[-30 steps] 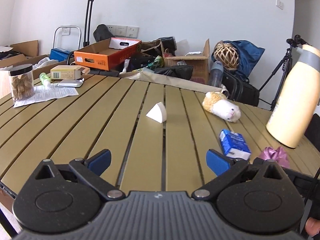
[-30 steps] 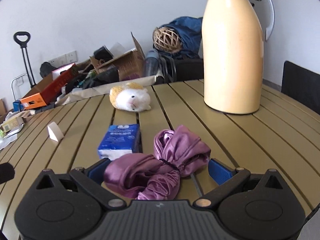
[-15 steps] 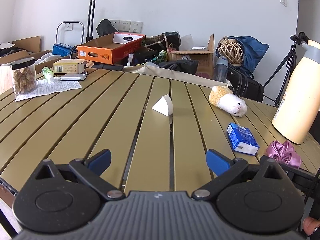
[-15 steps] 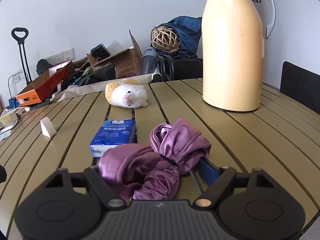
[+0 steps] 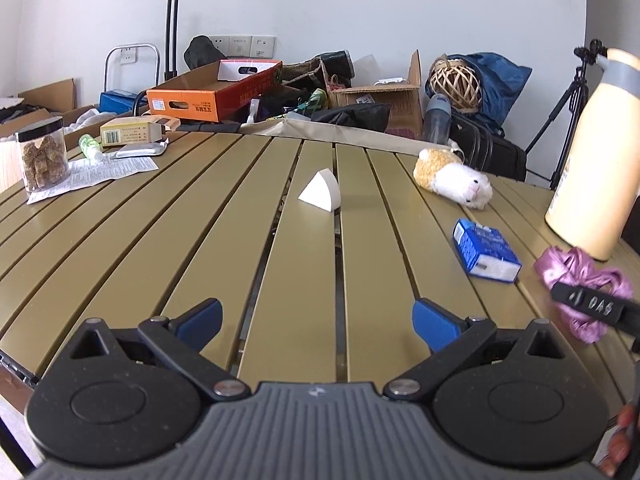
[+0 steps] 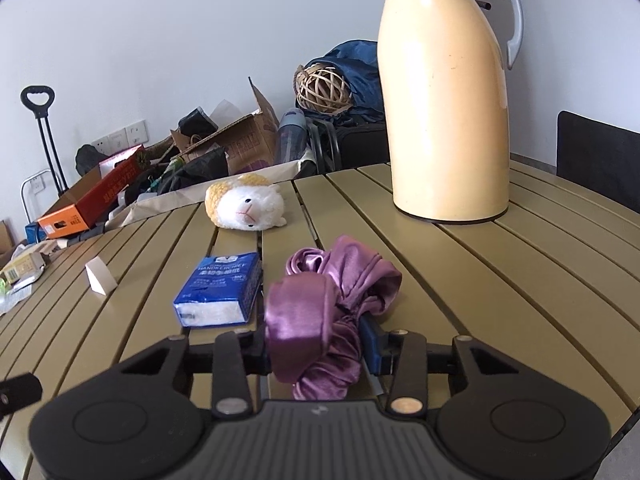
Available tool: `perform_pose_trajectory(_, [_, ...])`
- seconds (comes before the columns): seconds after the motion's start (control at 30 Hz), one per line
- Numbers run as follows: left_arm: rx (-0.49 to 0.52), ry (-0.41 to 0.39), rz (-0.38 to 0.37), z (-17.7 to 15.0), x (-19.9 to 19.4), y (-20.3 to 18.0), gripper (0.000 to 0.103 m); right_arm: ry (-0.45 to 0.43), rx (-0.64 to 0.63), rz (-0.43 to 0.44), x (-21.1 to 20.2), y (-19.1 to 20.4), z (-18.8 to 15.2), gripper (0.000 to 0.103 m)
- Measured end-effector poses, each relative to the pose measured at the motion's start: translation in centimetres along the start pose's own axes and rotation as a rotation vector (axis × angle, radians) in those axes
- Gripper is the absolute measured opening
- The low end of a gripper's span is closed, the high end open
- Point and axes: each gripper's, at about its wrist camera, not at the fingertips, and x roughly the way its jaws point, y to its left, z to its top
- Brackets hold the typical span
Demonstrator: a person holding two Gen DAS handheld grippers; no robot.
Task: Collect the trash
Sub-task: 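Close the right tool on the purple satin cloth, then lift the purple cloth with the right tool while the left tool grasps the blue tissue pack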
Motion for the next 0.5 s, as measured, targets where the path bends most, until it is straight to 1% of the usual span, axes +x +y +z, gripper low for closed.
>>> perform_pose_trajectory(0.17, [0.022,-0.007,0.003,-0.3,-0.1,-0.6,0.103,-0.019,0.063,0.031,-0.5,-1.5,0.5,0.038])
perform_pose_trajectory(0.33, [0.048,0.008,-0.033,-0.8,-0.4,-2.2,0.103,-0.049,0.091,0.043,-1.4,-3.0,1.2,0.038])
perform_pose_trajectory(0.5, [0.071,0.027,-0.061,-0.5,-0.3,-4.4,0.103,-0.074,0.143,0.035,-2.1,-5.5,1.8,0.038])
